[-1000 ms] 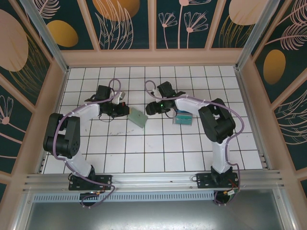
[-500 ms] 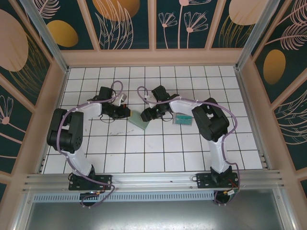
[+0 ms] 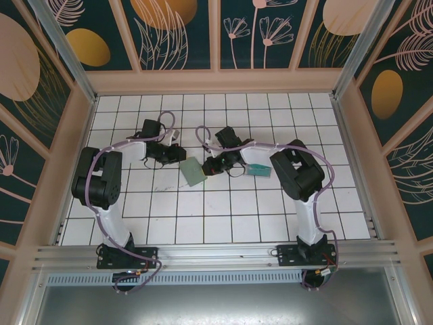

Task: Put the credit cards into the card holder
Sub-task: Rotate the card holder at the center of the table.

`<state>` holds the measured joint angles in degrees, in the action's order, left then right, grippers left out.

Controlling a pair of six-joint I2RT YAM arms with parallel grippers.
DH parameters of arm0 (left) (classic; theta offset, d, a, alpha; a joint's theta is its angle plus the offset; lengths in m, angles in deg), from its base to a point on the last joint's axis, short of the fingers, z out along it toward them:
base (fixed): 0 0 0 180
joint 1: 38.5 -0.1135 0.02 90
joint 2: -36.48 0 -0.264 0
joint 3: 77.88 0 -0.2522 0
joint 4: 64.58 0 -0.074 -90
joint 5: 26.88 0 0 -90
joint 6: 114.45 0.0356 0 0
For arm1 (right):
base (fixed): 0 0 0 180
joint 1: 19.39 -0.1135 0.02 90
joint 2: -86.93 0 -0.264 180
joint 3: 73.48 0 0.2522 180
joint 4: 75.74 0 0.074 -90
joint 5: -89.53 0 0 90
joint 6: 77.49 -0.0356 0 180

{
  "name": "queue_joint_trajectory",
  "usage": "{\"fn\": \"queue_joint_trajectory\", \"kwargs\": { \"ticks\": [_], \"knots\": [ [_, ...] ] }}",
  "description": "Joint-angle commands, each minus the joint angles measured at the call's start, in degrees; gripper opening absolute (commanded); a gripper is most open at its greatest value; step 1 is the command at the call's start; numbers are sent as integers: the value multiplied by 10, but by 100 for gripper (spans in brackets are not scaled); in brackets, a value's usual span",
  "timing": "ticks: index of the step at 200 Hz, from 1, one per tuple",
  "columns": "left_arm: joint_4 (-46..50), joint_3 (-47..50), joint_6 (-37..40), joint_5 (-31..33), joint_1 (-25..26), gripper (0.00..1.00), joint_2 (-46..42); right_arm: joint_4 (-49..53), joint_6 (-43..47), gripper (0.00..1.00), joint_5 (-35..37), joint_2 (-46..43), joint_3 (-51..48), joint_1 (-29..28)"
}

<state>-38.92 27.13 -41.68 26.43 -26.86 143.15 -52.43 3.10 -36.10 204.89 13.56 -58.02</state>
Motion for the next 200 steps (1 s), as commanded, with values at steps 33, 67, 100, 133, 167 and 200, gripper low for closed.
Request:
{"fn": "queue_joint_trajectory", "kwargs": {
  "ticks": [33, 67, 100, 133, 167, 200],
  "knots": [
    [-5, -1, -64, 113, 0, 50, -59, -79, -115, 0, -2, -38, -50, -18],
    [-14, 90, -132, 145, -2, 53, -132, -112, -195, 0, 45, -54, -80, -45],
    [-129, 199, -199, 88, -2, 54, -167, -119, -217, 0, 62, -56, -87, -74],
    [-163, 233, -219, 86, -2, 53, -169, -121, -228, 0, 61, -57, -96, -76],
    [-172, 257, -228, 89, -1, 54, -178, -144, -262, 0, 64, -72, -126, -77],
    [-182, 286, -241, 88, -2, 54, -192, -191, -318, 0, 98, -101, -169, -78]
  ]
}}
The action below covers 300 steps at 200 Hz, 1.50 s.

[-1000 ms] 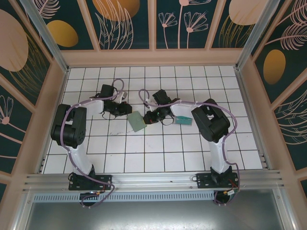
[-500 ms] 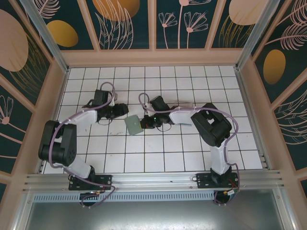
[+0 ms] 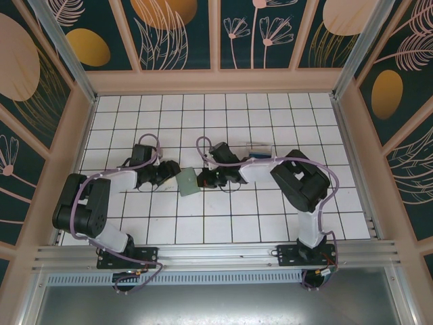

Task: Put the credit cards into the card holder
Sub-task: Rotate the card holder at the center of the table, then pick up the card holder from the center of the table.

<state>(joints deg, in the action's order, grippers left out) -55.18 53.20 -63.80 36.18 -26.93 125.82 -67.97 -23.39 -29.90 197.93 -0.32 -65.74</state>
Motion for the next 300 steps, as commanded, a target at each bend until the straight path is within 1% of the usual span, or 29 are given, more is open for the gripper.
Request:
{"fn": "queue_joint_trajectory", "kwargs": {
  "ticks": [1, 21, 41, 66, 86, 115, 150, 161, 175, 218, 249, 278, 300],
  "knots": [
    [-20, 26, -21, -10, -1, 54, -19, -37, -55, 0, 37, -33, -31, -1],
    [-52, 48, -36, -35, 0, 54, -22, -60, -71, 0, 56, -47, -48, -8],
    [-84, 61, -51, -60, 5, 52, -17, -53, -71, 0, 70, -48, -45, -10],
    [-140, 79, -82, -92, 6, 48, -13, -59, -67, 0, 61, -37, -38, -10],
    [-154, 78, -85, -105, 9, 47, -9, -73, -66, 0, 48, -30, -36, -10],
    [-150, 74, -76, -106, 9, 43, 1, -88, -66, 0, 39, -26, -37, -13],
    [-158, 71, -73, -110, 10, 41, 24, -94, -64, 0, 25, -14, -31, -17],
    [-156, 75, -72, -106, 10, 42, 24, -92, -64, 0, 27, -12, -30, -18],
    [-154, 76, -70, -97, 10, 46, 20, -91, -63, 0, 28, -11, -32, -19],
    [-166, 71, -76, -96, 10, 45, 35, -87, -61, 0, 25, 2, -28, -20],
    [-172, 74, -80, -87, 12, 44, 25, -102, -53, 0, 31, 3, -29, -22],
    [-179, 71, -84, -96, 13, 41, 22, -127, -58, 0, 21, 14, -28, -22],
    [-196, 81, -96, -95, 13, 42, -5, -131, -59, 0, 17, 26, -20, -22]
  ]
}}
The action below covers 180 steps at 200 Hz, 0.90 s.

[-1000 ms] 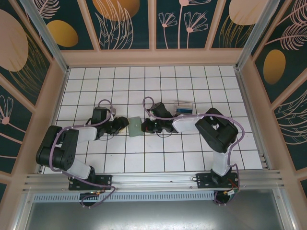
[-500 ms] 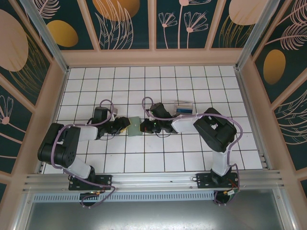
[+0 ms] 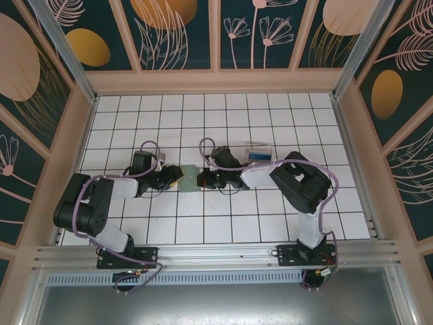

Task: Put the credit cards into the card holder
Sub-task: Pick up the card holder from the center of the table.

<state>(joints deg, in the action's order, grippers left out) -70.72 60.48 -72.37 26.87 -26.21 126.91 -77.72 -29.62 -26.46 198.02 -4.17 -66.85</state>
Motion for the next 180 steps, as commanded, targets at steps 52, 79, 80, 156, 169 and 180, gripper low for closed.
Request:
{"fn": "queue_joint_trajectory", "kwargs": {
  "ticks": [52, 79, 80, 156, 169, 180],
  "knots": [
    [-22, 15, -16, 12, 6, 41, -62, -73, -6, 0, -31, 51, 22, -11],
    [-19, 14, -15, 11, 6, 38, -61, -97, -5, 0, -48, 52, 17, -11],
    [-18, 14, -15, 12, 6, 38, -61, -97, -4, 0, -49, 52, 17, -11],
    [13, -5, 11, 27, 6, 26, -26, -118, 10, 0, -60, 60, 16, -10],
    [-14, 4, -9, 25, 6, 13, -27, -114, 13, 0, -57, 60, 19, -10],
    [-21, 5, -15, 28, 6, 8, -33, -107, 16, 0, -51, 59, 20, -10]
  ]
}}
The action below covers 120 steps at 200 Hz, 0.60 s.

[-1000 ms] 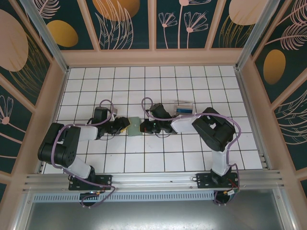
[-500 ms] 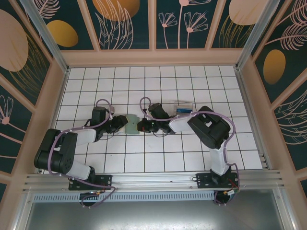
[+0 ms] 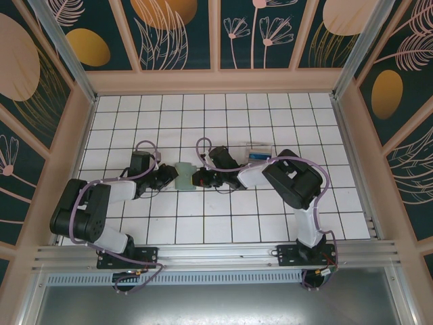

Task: Put the credit cards into the card holder
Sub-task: Pick up the card holder from the center of the table.

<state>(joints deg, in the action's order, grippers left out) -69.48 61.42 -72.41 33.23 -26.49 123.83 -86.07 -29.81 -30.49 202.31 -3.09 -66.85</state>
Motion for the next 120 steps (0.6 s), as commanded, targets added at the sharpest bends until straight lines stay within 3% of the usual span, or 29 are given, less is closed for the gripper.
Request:
{"fn": "queue_joint_trajectory", "kwargs": {
  "ticks": [1, 18, 35, 53, 73, 120],
  "knots": [
    [-33, -4, -14, -35, 9, 7, -2, -23, 17, 0, -10, 17, 10, -10],
    [-22, -12, -10, -32, 9, 0, -14, -18, 21, 0, -2, 12, 9, -10],
    [3, -24, -1, -27, 9, 0, -25, -3, 27, 0, 16, 3, 9, -10],
    [52, -45, 14, -6, 9, 0, -37, 35, 35, 15, 78, -17, 10, -10],
    [76, -58, 13, -5, 9, 0, -42, 50, 53, 23, 137, -51, -1, -10],
    [95, -63, -5, -18, 9, 0, -55, 108, 128, 38, 199, -83, 34, -12]
  ]
}}
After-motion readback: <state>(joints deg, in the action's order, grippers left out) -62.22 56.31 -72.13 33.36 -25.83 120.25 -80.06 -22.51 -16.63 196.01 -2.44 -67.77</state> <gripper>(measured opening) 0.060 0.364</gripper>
